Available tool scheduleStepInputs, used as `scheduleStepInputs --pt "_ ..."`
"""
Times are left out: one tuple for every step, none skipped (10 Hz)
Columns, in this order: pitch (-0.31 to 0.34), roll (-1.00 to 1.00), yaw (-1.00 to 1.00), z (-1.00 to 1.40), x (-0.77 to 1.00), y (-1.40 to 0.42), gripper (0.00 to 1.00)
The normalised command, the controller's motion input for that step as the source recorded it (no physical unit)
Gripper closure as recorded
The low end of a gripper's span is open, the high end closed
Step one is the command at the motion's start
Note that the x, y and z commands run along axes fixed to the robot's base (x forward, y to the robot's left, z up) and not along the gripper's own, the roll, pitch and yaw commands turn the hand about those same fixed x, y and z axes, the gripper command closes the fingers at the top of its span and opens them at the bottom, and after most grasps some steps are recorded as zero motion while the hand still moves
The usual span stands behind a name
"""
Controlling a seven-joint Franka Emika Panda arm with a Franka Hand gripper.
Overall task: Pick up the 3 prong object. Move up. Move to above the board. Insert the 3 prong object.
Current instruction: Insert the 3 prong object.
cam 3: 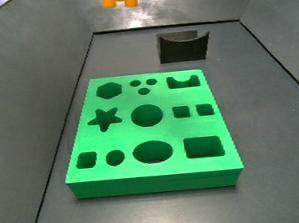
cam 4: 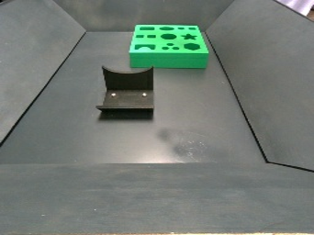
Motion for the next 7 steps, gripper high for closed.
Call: scheduleStepInputs --pt "0.000 0.06 0.00 -0.30 0.00 0.00 1.00" --pt "0.000 0.02 0.00 -0.27 0.00 0.00 1.00" --pt "0.000 0.00 0.00 -0.27 0.05 0.00 1.00" --pt "0.000 0.00 0.00 -0.24 0.06 0.00 1.00" --pt "0.000 0.00 0.00 -0.20 0.04 0.00 1.00" --pt "0.000 0.00 0.00 -0.20 0.06 0.00 1.00" --pt "0.000 0.01 0.00 -0.27 0.06 0.02 1.00"
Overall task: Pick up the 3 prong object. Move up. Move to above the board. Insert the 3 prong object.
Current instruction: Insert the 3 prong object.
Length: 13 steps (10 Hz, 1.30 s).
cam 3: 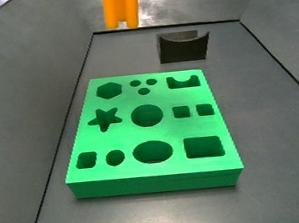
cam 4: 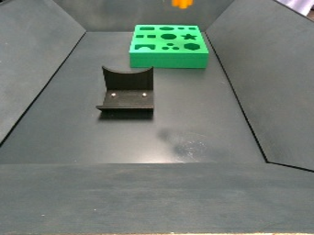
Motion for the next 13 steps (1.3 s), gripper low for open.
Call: scheduleStepInputs --pt "0.000 0.01 0.00 -0.26 0.08 0.01 1.00" --pt "0.000 0.00 0.00 -0.20 0.19 0.00 1.00" --pt "0.000 0.00 -0.05 -0.17 0.29 0.00 1.00" --pt "0.000 0.00 -0.10 -0.16 0.37 0.00 1.00" --pt "0.000 0.00 -0.21 -0.19 0.46 0.00 1.00" --pt "-0.011 0.00 -0.33 -0.16 0.50 -0.03 1.00" --pt "-0.019 0.00 -0.50 -0.16 0.43 -0.03 1.00" --pt "-0.017 0.00 -0.83 -0.19 0.27 0.00 1.00" --pt "-0.044 0.00 -1.00 -0.14 0.00 0.00 1.00" --pt "-0.044 -0.01 -1.00 -0.17 0.00 0.00 1.00" --pt "-0.047 -0.01 -1.00 -0.18 0.00 0.00 1.00" --pt "-0.043 -0.01 -1.00 -0.18 0.00 0.00 1.00" --pt "-0.043 -0.01 -1.00 -0.18 0.00 0.00 1.00"
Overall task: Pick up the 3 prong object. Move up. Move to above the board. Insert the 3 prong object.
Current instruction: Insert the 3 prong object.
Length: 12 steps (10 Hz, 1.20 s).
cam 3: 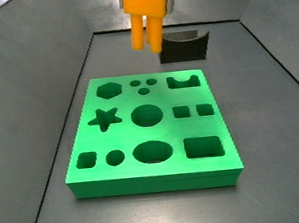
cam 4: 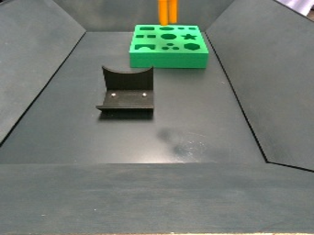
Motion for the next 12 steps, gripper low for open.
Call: scheduleStepInputs --pt "-0.040 -0.01 -1.00 -0.19 0.00 0.00 1.00" --pt "-0.041 -0.02 -1.00 -0.20 0.00 0.00 1.00" --pt "-0.036 -0.03 -1.00 -0.19 0.00 0.00 1.00" --pt "0.000 -0.03 -0.52 0.00 0.06 0.00 1.00" --pt "0.019 0.00 0.00 0.00 0.02 0.00 1.00" --pt "-0.034 0.03 0.00 -0.10 -0.03 0.00 1.00" --pt "-0.081 0.08 0.00 -0.30 0.00 -0.03 1.00" --pt "-0.071 0.16 -0.02 -0.39 0.00 -0.05 1.00" --pt "-0.050 0.14 -0.12 -0.36 0.02 -0.02 1.00" --pt "-0.044 0.04 -0.59 -0.29 0.23 -0.03 1.00" --pt "-0.020 0.00 -0.98 -0.24 0.09 0.00 1.00" --pt "-0.007 0.00 -1.00 -0.20 0.00 0.00 1.00"
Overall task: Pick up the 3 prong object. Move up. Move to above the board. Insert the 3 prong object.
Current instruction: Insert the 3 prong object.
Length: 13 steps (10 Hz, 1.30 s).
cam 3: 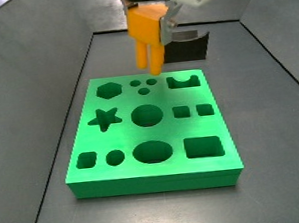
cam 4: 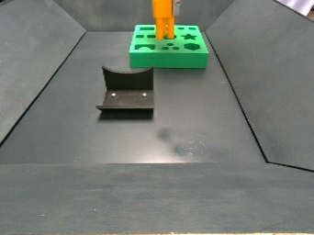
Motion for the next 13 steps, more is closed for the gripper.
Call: scheduleStepInputs --pt "0.000 0.00 -1.00 -0.16 0.00 0.00 1.00" --pt "-0.011 0.00 -1.00 -0.18 0.00 0.00 1.00" --pt "0.000 -0.05 -0.16 -0.05 0.23 0.07 1.00" --pt "-0.004 -0.02 0.00 -0.01 0.00 0.00 1.00" --pt "-0.027 0.00 0.00 -0.18 -0.14 0.01 1.00" --pt "-0.023 0.00 -0.01 -0.21 -0.14 0.00 1.00" --pt "-0.030 0.00 0.00 -0.16 -0.06 0.00 1.00" --pt "-0.029 0.00 0.00 -0.10 -0.03 0.00 1.00" --pt "-0.011 0.00 0.00 -0.08 0.00 0.00 1.00" --pt "-0.007 0.00 0.00 -0.07 0.00 -0.04 1.00" --pt "-0.011 0.00 0.00 -0.07 0.00 -0.04 1.00" --pt "-0.011 0.00 0.00 -0.08 0.00 -0.04 1.00" --pt "-0.016 0.00 0.00 -0.08 0.00 -0.05 1.00"
